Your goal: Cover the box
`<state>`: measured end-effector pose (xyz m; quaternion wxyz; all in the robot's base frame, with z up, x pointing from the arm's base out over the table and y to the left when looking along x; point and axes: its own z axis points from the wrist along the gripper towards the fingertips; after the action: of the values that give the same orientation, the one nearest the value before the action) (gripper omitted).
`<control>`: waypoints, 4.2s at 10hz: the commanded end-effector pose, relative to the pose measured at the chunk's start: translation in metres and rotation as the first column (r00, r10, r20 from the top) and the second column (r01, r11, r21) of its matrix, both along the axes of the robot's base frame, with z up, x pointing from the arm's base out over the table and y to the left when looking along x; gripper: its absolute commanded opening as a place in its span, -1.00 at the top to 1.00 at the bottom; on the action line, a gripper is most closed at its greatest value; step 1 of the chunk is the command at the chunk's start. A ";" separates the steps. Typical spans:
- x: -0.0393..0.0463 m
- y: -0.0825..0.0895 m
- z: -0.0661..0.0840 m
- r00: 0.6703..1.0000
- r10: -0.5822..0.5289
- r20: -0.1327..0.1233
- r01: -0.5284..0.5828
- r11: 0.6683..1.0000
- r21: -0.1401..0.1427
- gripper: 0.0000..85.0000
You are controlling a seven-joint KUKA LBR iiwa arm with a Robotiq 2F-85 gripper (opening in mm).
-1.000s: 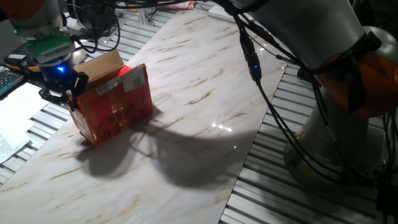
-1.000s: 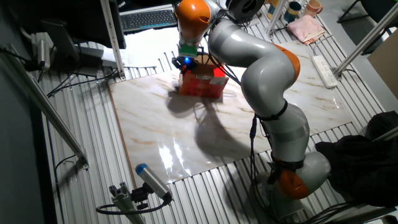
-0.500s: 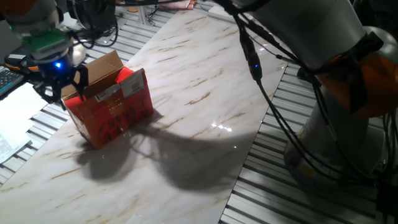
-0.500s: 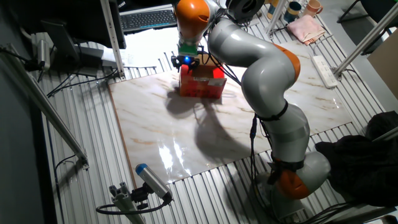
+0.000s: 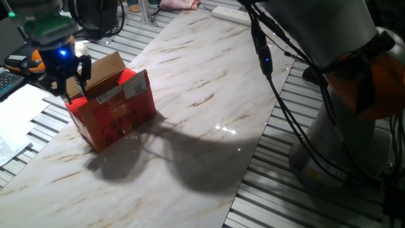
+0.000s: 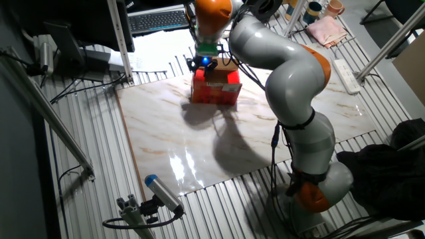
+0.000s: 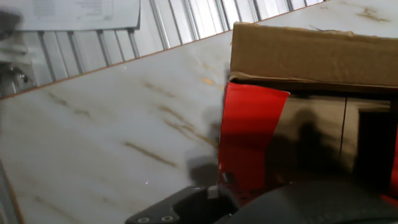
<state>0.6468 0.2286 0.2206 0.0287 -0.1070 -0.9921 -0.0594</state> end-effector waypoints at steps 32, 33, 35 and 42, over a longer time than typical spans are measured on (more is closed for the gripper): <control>0.0095 0.006 -0.037 0.981 0.067 0.184 -0.051 0.994 -0.092 1.00; 0.0133 0.006 -0.043 0.978 0.067 0.197 -0.049 0.994 -0.095 1.00; 0.0193 0.006 -0.056 0.974 0.066 0.218 -0.048 0.995 -0.087 1.00; 0.0254 0.003 -0.079 0.971 0.085 0.223 -0.074 0.996 -0.058 1.00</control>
<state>0.6723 0.2321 0.1419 -0.0838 -0.0605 -0.9936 -0.0459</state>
